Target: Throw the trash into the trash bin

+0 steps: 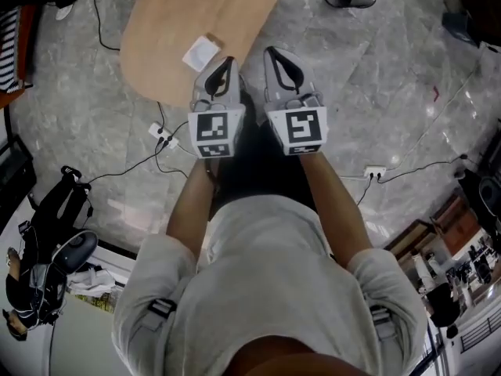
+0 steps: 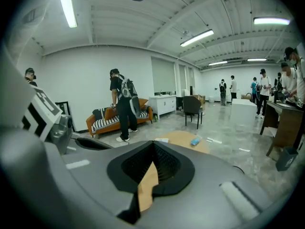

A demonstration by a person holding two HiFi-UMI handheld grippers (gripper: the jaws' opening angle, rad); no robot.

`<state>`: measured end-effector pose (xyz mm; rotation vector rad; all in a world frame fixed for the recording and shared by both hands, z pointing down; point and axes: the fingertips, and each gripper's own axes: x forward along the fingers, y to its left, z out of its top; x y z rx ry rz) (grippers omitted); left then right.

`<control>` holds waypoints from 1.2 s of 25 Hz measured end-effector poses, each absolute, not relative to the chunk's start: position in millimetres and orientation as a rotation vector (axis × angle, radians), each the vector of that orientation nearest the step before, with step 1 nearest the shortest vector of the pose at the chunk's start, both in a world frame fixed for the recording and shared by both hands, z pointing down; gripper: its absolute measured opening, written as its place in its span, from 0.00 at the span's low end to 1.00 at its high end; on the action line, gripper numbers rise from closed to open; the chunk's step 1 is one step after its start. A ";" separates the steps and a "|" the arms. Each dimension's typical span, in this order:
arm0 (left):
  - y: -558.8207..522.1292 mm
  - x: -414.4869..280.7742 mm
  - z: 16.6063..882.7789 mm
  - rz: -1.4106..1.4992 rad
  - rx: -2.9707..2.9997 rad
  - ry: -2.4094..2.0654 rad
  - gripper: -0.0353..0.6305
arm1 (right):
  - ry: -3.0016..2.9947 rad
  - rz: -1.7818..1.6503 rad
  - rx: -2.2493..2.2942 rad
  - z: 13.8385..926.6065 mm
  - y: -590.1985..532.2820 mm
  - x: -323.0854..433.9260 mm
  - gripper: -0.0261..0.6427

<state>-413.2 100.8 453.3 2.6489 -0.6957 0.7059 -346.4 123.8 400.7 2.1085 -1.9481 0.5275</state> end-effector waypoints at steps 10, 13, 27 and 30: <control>77.6 -449.0 601.1 1.052 2.550 -0.679 0.08 | -1.980 0.754 1.981 551.5 98.1 -386.5 0.05; 76.9 -459.2 636.4 1.160 2.551 -0.674 0.08 | -1.965 0.821 1.969 586.9 101.8 -393.7 0.05; 67.4 -494.9 758.7 1.823 2.320 -0.470 0.29 | -1.899 0.957 1.878 665.5 95.5 -401.4 0.05; 67.2 -495.8 767.9 1.877 2.334 -0.439 0.29 | -1.899 0.947 1.887 662.1 96.4 -395.4 0.05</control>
